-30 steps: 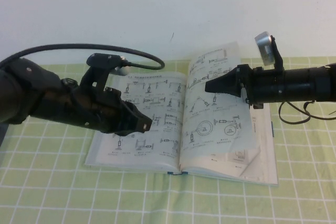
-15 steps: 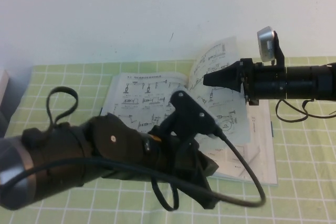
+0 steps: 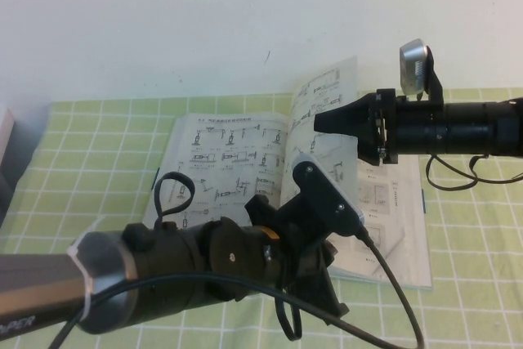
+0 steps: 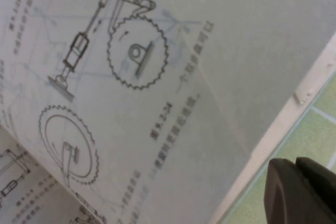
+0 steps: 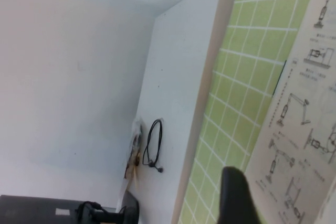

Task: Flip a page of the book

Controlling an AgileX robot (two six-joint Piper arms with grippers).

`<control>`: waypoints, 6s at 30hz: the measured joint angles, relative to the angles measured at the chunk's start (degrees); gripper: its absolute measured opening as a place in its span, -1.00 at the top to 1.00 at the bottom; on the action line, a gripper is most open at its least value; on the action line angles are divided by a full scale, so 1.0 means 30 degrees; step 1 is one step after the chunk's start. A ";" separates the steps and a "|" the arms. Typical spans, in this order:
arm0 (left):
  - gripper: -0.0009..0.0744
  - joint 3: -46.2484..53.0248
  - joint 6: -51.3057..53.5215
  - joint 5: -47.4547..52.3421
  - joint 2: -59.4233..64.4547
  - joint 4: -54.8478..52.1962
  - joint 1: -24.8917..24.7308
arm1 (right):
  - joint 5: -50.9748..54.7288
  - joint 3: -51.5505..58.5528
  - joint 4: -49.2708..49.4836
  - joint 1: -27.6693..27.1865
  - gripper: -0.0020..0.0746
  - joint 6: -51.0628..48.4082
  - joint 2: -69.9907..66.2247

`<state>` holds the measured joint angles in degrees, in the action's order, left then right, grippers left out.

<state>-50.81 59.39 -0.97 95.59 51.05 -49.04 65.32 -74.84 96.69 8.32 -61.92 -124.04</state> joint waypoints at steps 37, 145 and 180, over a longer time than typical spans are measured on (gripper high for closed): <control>0.99 0.0000 0.2043 -0.5796 0.0600 0.5646 0.1145 | -0.2167 0.0000 -1.2670 0.0323 0.82 0.1339 0.0162; 0.99 1.0691 0.8956 -0.0915 -2.3436 1.1650 0.5814 | -0.8384 1.7871 -3.3675 0.1529 0.95 1.6618 3.8927; 0.99 1.1857 0.9150 -0.4078 -2.3587 1.4197 0.7097 | -0.8195 1.7871 -3.3551 0.1529 0.95 1.6662 3.8927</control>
<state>-15.24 86.84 -13.21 24.83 93.64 -27.75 40.73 -21.22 -3.96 12.90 -11.93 -7.26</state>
